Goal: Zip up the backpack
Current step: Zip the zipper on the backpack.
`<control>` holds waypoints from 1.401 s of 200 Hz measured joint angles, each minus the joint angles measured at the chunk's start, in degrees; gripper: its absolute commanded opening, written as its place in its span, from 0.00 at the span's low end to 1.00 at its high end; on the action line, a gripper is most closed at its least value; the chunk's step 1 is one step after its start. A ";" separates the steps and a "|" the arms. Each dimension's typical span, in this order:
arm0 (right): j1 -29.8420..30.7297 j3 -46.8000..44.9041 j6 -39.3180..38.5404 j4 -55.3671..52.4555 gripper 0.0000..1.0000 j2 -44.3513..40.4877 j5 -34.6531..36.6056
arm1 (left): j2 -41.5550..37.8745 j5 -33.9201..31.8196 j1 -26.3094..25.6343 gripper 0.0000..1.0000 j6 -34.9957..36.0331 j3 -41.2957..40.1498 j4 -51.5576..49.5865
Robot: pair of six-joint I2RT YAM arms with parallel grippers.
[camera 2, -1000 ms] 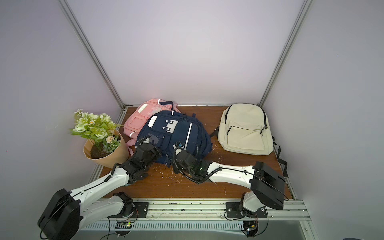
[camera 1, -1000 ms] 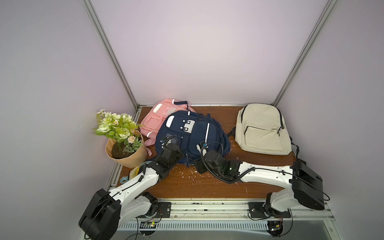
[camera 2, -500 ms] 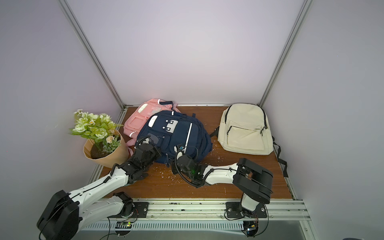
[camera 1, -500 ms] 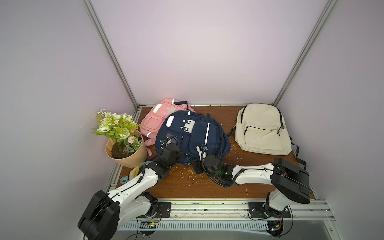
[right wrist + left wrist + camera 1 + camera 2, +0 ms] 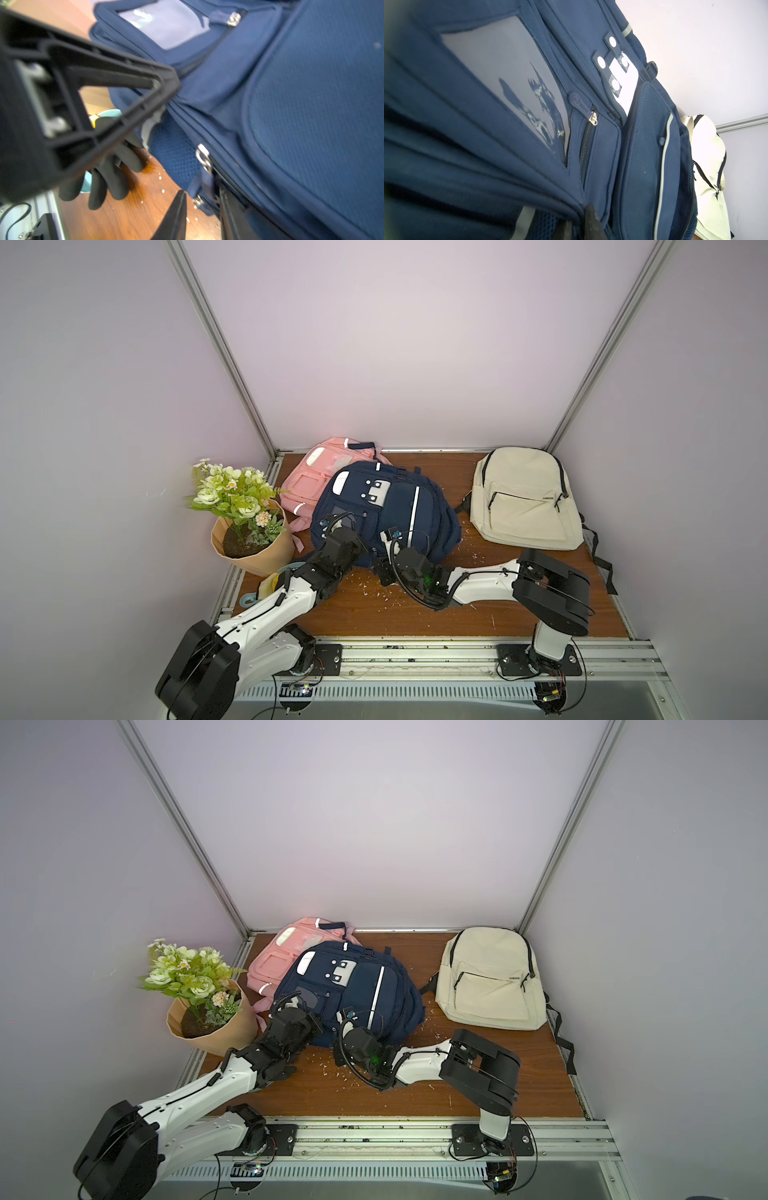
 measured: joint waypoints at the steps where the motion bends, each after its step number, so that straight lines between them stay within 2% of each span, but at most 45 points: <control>1: -0.02 0.13 0.00 0.00 0.28 0.04 -0.07 | 0.00 0.02 0.00 0.00 0.00 0.00 0.00; 58: -1.57 6.29 -0.07 -2.01 0.15 5.42 -1.88 | -1.27 0.44 0.00 0.00 -0.22 -0.02 -0.02; 78: -1.62 7.34 0.00 -3.80 0.15 5.86 -1.64 | -1.29 0.39 0.00 0.00 -0.22 -0.02 -0.02; 94: -1.62 7.45 0.22 -4.28 0.20 5.86 -1.29 | -1.31 0.44 0.00 0.00 -0.37 -0.04 -0.02; 125: -1.62 7.52 0.57 -4.87 0.19 5.86 -0.55 | -1.40 0.81 0.00 0.00 -0.63 -0.22 0.00; 180: -1.73 10.12 1.79 -9.92 0.04 5.92 1.38 | -1.40 0.68 0.00 0.00 -0.85 -0.22 0.39; 197: -1.73 10.01 1.86 -10.21 0.00 5.90 1.46 | -1.40 0.61 0.00 0.00 -0.92 -0.22 0.24; 280: -1.84 2.05 2.29 -11.61 0.00 -2.16 1.90 | 1.07 0.33 0.13 0.00 0.83 2.64 -0.85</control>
